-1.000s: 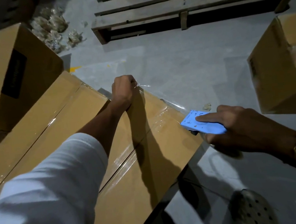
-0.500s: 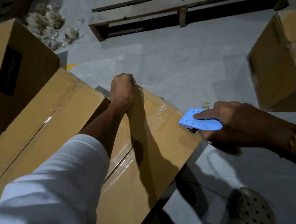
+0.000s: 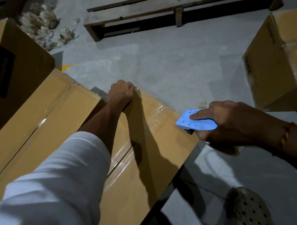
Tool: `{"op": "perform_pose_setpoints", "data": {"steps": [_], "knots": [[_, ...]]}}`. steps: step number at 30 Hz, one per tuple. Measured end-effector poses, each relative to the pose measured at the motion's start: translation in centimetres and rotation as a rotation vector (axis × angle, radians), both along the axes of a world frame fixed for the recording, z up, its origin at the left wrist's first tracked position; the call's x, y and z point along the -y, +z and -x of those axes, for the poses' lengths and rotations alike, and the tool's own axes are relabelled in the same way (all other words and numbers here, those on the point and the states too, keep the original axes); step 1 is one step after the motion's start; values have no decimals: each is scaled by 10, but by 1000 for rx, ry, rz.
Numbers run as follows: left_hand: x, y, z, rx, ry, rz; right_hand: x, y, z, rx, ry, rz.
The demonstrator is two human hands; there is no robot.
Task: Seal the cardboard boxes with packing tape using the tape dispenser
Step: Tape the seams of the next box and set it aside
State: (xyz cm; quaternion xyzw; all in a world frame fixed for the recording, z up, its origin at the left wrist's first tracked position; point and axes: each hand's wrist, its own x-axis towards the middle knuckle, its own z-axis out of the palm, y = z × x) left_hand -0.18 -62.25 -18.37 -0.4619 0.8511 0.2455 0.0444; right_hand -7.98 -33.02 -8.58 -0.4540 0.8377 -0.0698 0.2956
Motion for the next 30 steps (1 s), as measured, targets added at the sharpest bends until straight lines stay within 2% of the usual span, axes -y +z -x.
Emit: {"op": "perform_pose_setpoints", "data": {"steps": [3, 4, 7, 8, 10, 14, 18, 24, 30], "knots": [[-2, 0, -14, -45, -15, -90, -2, -1, 1, 7, -6, -2], [-4, 0, -17, -52, -9, -50, -2, -1, 1, 10, -10, -1], [-23, -12, -21, -31, -40, 229, -2, -1, 1, 8, -16, -1], [-31, -16, -23, -57, -86, 249, -2, -1, 1, 6, -12, 2], [-42, -24, -25, -84, -159, 238, -2, -3, 2, 17, -12, -2], [-37, -26, -25, 15, -148, 205, -1, -4, 8, 24, 17, -39], [-41, -18, -19, 41, -149, 105, -5, 5, 17, 37, 97, -140], [-42, -21, -17, 43, -138, 71, -45, 8, 21, 5, 135, -334], [-43, -22, -15, 50, -132, 82, -60, 3, 13, -27, 91, -289]]}}
